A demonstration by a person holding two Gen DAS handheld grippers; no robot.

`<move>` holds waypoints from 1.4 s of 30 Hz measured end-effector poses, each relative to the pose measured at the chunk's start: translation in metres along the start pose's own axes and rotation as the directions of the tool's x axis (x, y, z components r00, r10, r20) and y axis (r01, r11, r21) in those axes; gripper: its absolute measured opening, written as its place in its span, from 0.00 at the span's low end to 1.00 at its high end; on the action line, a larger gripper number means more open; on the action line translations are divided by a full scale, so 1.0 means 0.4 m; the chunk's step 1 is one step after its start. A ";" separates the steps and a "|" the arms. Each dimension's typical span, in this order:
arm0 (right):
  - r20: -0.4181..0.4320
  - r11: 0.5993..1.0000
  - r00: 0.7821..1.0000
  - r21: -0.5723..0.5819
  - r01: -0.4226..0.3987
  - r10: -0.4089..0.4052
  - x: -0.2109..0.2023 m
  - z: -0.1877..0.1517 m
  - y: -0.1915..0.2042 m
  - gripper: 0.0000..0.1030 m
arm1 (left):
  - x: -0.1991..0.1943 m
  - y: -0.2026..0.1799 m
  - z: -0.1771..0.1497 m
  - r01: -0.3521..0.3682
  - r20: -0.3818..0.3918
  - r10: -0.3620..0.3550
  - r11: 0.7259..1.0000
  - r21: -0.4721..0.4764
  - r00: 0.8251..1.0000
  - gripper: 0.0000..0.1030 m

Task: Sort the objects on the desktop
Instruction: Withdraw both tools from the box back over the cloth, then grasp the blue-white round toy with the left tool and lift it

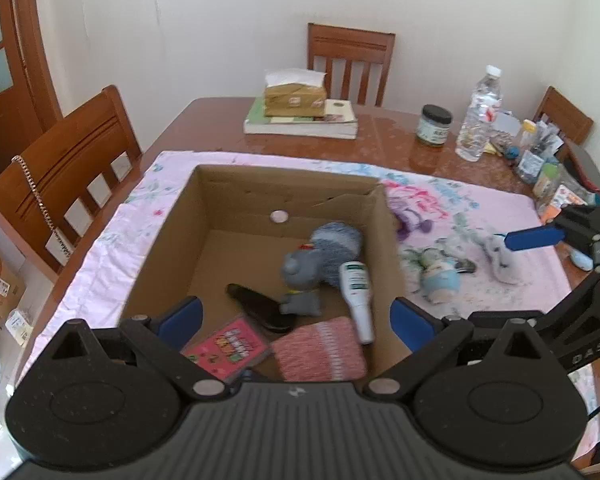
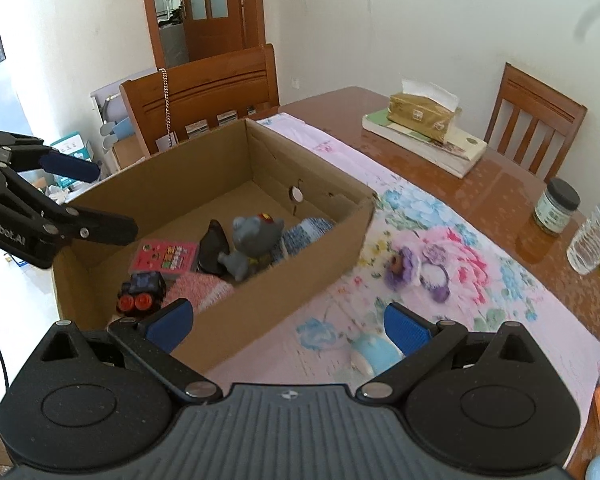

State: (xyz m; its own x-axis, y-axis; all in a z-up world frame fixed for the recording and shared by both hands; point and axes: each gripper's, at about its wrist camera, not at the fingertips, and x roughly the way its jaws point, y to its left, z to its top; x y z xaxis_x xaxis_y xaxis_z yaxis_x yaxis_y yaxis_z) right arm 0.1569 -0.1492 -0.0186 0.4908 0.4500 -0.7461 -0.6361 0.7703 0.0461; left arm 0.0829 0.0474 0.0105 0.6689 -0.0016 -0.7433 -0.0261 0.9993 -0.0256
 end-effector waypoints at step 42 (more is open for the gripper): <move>-0.054 0.993 0.995 0.085 0.084 -0.079 -0.116 -0.269 -0.292 1.00 | 0.156 -0.437 -0.013 0.083 0.031 -0.085 0.993 0.087 0.996 0.96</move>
State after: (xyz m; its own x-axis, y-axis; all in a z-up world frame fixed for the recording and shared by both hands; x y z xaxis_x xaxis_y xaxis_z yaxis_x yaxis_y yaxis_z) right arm 0.1442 -0.3086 -0.0611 0.5068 0.3624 -0.7822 -0.5401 0.8407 0.0395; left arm 0.1252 -0.1273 -0.0349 0.6911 -0.0858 -0.7177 0.0937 0.9952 -0.0288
